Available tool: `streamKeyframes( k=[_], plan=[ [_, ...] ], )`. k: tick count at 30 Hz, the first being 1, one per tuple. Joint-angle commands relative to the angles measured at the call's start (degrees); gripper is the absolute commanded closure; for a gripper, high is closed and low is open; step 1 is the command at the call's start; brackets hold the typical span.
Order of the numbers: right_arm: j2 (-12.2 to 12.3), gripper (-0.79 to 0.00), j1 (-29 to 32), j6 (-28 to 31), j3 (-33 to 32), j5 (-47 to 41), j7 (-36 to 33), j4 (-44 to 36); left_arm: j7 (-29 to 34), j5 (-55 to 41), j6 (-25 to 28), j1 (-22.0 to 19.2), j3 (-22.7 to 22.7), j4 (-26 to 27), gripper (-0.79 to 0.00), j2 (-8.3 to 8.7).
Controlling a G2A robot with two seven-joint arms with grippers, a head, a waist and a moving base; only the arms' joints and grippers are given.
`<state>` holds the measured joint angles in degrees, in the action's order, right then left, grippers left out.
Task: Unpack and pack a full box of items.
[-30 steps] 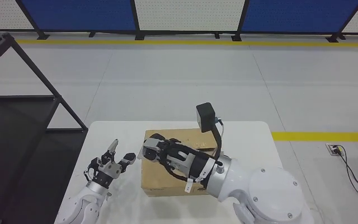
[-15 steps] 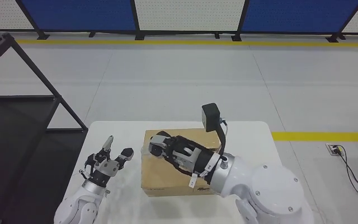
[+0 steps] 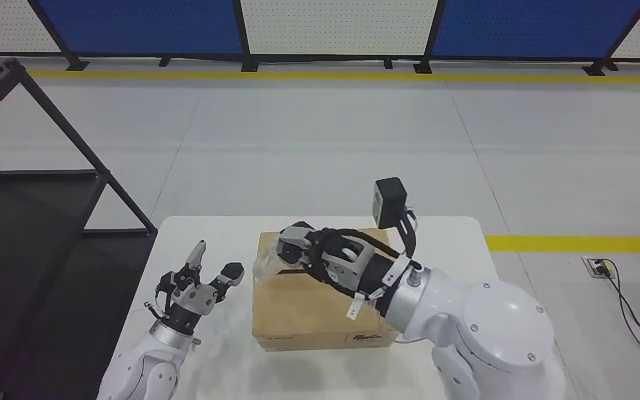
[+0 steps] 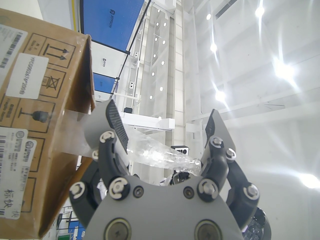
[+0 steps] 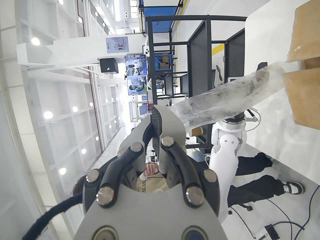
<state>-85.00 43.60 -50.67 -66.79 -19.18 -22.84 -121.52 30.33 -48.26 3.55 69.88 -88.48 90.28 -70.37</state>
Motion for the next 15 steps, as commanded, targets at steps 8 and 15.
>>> streamKeyframes(
  k=[8, 15],
  plan=[
    [0.97, 0.000, 1.64, -0.75, 0.56, 0.75, -2.84, -2.49, -0.77, 0.72, -0.05, -0.67, 0.67, -0.59, -0.680, -0.10],
    [1.56, 0.000, 1.93, -0.90, 1.22, 0.91, -4.32, -4.81, -0.90, 0.06, 0.09, -0.29, -0.04, -1.60, -0.686, -0.09]
  ],
)
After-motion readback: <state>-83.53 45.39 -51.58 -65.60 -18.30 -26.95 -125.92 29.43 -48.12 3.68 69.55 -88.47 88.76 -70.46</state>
